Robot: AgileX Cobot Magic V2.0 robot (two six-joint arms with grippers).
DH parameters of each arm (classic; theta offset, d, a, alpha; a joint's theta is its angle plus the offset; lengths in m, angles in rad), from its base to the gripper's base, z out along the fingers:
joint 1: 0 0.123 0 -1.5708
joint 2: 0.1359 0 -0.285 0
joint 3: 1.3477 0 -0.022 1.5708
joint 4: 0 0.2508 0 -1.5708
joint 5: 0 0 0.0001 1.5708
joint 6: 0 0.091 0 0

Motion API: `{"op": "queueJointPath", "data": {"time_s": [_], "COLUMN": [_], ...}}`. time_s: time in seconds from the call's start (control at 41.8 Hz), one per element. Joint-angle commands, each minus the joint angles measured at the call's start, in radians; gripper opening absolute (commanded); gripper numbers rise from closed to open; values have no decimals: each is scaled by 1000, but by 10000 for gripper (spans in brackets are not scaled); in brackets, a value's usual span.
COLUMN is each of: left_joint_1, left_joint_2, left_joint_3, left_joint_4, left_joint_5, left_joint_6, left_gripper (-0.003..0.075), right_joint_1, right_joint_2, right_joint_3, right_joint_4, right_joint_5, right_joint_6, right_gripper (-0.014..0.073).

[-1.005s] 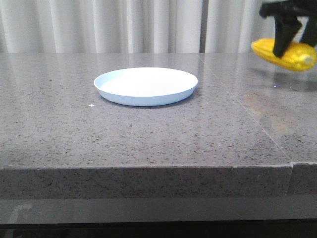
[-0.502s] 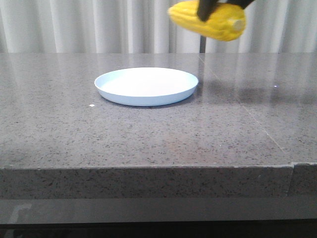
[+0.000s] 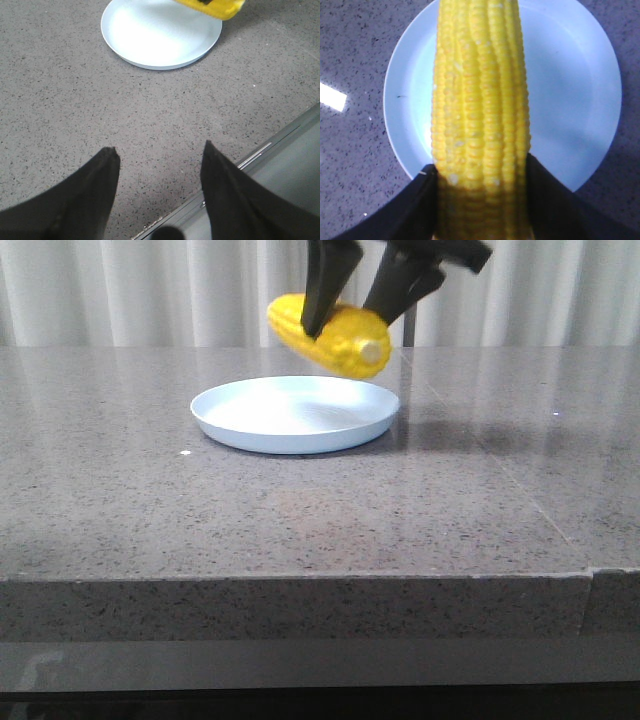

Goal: Place corn on plate with both arms

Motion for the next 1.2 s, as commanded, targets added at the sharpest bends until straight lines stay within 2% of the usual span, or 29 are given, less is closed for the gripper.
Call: {"op": "queueJointPath", "data": {"time_s": [0.0, 0.167, 0.239, 0.359, 0.454, 0.67, 0.813, 1.005, 1.172], "left_joint_1": [-8, -8, -8, -8, -8, -8, -8, -8, -8], "left_joint_2": [-3, -3, -3, -3, -3, -3, -3, -3, -3], "left_joint_3": [-24, -24, -24, -24, -24, -24, -24, -24, -24], "left_joint_4": [-10, -10, -10, -10, -10, -10, -10, -10, -10], "left_joint_5": [-70, -70, -70, -70, -70, -70, -70, -70, -70], "left_joint_6": [-11, -11, -11, -11, -11, -11, -11, -11, -11], "left_gripper": [368, 368, 368, 368, 368, 368, 368, 368, 368], "right_joint_1": [-1, -1, -1, -1, -2, -2, -2, -2, -2], "right_joint_2": [-21, 22, 31, 34, 34, 7, -67, -230, -420], "right_joint_3": [-34, -34, -34, -34, -34, -34, -33, -2, 115], "right_joint_4": [22, 24, 23, 23, 20, -4, -41, -101, -109], "right_joint_5": [-92, -124, -140, -147, -157, -150, -97, 7, 10], "right_joint_6": [3, 3, 3, 3, 3, -2, -44, -126, -168], "right_gripper": [279, 287, 351, 517, 586, 582, 582, 582, 582]}}
